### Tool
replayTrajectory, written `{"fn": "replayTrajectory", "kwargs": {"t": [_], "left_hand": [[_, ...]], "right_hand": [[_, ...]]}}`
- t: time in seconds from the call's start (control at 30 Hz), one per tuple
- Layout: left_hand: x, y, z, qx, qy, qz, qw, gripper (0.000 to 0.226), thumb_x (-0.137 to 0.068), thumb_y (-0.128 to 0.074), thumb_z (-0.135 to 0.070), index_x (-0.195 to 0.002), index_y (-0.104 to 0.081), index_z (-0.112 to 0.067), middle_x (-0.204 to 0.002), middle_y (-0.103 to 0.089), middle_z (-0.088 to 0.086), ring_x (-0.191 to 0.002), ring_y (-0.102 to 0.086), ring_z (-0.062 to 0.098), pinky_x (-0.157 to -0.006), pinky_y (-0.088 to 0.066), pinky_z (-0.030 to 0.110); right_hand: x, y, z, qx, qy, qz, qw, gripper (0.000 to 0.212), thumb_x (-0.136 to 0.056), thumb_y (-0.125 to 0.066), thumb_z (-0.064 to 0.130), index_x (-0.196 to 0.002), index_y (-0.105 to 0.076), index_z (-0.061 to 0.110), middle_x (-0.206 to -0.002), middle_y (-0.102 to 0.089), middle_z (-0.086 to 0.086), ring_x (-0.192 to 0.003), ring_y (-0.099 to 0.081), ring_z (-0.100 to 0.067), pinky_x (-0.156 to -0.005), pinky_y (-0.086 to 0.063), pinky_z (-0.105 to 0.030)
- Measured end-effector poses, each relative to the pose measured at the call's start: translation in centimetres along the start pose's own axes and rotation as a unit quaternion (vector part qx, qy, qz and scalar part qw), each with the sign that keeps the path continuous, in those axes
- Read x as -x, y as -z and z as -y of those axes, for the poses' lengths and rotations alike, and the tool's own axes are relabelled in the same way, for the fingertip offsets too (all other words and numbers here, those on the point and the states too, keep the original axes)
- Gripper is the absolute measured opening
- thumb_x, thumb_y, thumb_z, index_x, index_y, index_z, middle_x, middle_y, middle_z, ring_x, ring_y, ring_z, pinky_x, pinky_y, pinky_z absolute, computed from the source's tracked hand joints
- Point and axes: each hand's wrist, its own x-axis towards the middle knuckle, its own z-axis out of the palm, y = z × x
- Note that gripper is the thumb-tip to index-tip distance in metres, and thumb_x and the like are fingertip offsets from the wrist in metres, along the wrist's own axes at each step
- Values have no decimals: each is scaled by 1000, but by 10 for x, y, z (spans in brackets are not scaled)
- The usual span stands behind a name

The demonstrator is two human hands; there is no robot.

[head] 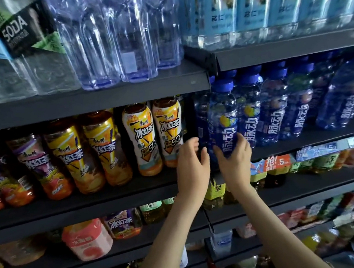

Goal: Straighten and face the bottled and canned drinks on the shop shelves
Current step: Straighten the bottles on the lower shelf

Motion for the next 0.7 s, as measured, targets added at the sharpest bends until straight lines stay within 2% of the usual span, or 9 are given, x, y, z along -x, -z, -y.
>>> {"fn": "replayTrajectory", "kwargs": {"t": [0.07,0.13,0.23,0.4,0.53,0.57,0.63,0.7], "left_hand": [[-9,-7,-3,0,7,42,999,37,-92,-59,-20,-125,-53,-3,-117,-61,11,-107,-59,21,-89,-46,23],[-19,-14,-7,6,31,77,997,46,-92,-58,-28,-131,-48,-4,-126,-58,11,-115,-56,22,-94,-44,26],[-29,-25,-17,18,69,118,990,52,-89,-61,-36,-129,-47,-5,-124,-59,10,-114,-56,23,-91,-46,28],[-27,-41,-29,4,100,96,990,52,-86,-65,-36,-123,-48,-3,-119,-61,12,-108,-60,25,-85,-48,30],[-25,-50,-24,-9,104,89,991,53,-90,-61,-37,-126,-47,-1,-118,-62,16,-106,-61,29,-82,-50,35],[-24,-51,-24,-10,101,87,991,54,-90,-59,-38,-126,-47,0,-115,-63,17,-102,-62,30,-78,-50,34],[-21,-53,-24,-20,98,78,992,53,-92,-57,-36,-129,-45,1,-113,-64,19,-96,-64,30,-71,-47,29],[-16,-59,-27,-5,107,50,993,54,-94,-55,-31,-136,-41,0,-123,-60,17,-106,-61,28,-77,-45,23]], "right_hand": [[0,0,2,10,0,2,1000,60,-88,-65,23,-136,-37,-1,-129,-48,-19,-121,-40,-33,-97,-36,-38],[0,3,3,19,-5,9,1000,58,-90,-62,21,-138,-36,0,-131,-47,-17,-123,-39,-31,-98,-36,-37],[-2,8,1,39,-3,32,999,55,-93,-56,14,-141,-32,2,-136,-44,-15,-128,-35,-28,-101,-33,-33],[-11,19,-8,35,11,81,996,56,-94,-55,14,-143,-29,5,-140,-41,-12,-130,-34,-24,-101,-31,-28],[-23,36,-23,11,66,130,989,57,-90,-63,20,-138,-38,5,-131,-49,-10,-122,-45,-23,-96,-36,-27],[-26,43,-29,4,85,120,989,52,-88,-65,23,-133,-44,6,-121,-53,-6,-114,-50,-22,-92,-40,-27],[-34,55,-40,-15,91,48,995,40,-88,-66,26,-120,-51,8,-104,-52,0,-98,-53,-19,-82,-46,-29],[-45,67,-51,-26,49,-41,998,37,-88,-66,22,-115,-50,4,-102,-50,-5,-95,-44,-16,-81,-42,-30]]}}
